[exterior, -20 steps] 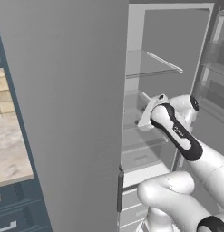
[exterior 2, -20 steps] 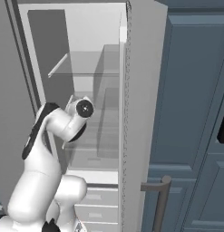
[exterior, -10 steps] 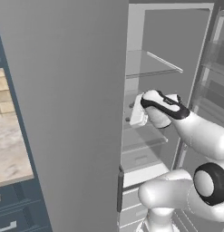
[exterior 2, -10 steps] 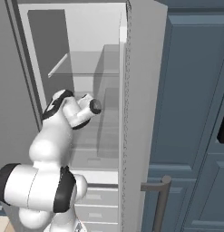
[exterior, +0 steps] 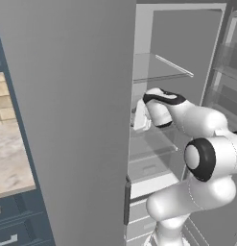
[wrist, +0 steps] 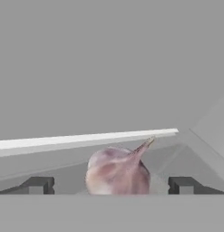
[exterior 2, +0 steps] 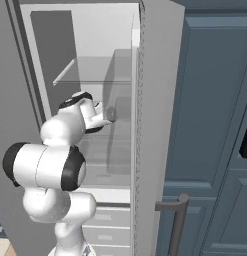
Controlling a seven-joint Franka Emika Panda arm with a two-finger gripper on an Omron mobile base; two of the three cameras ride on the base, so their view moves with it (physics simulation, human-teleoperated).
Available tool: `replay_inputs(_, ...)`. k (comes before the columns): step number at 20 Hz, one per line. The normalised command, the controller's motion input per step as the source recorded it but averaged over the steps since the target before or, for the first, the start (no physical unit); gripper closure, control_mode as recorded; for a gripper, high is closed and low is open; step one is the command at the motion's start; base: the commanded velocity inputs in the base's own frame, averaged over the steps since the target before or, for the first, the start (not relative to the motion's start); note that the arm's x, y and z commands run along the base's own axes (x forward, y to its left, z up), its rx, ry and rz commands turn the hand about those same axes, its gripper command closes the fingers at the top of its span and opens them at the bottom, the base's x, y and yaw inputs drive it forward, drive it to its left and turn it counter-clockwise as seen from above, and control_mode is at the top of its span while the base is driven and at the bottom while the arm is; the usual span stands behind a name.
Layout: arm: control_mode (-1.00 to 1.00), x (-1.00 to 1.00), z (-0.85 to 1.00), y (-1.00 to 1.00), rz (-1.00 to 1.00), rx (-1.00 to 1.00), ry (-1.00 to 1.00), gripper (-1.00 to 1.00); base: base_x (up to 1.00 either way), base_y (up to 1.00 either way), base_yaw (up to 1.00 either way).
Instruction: Grab the garlics from the fridge, place them in the blender, close the lid, and turn on the blender to create a marinade.
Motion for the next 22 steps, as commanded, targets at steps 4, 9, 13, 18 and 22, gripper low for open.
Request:
replay_inputs(4, -1.00, 0.23, -0.06, 0.43, 0.00, -0.09, 0.00, -1.00, 0.00, 0.00, 0.00)
replay_inputs(9, -1.00, 0.37, -0.35, 0.12, 0.00, -0.12, 0.00, -1.00, 0.00, 0.00, 0.00)
replay_inputs(13, -1.00, 0.38, -0.30, -0.01, 0.02, -0.03, 0.00, -1.00, 0.00, 0.00, 0.00)
replay_inputs(18, -1.00, -0.08, -0.62, -0.13, 0.01, -0.03, 0.00, 1.00, 0.00, 0.00, 0.00)
replay_inputs(22, -1.00, -0.44, -0.42, -0.42, 0.00, 0.00, -0.07, 1.00, 0.00, 0.00, 0.00)
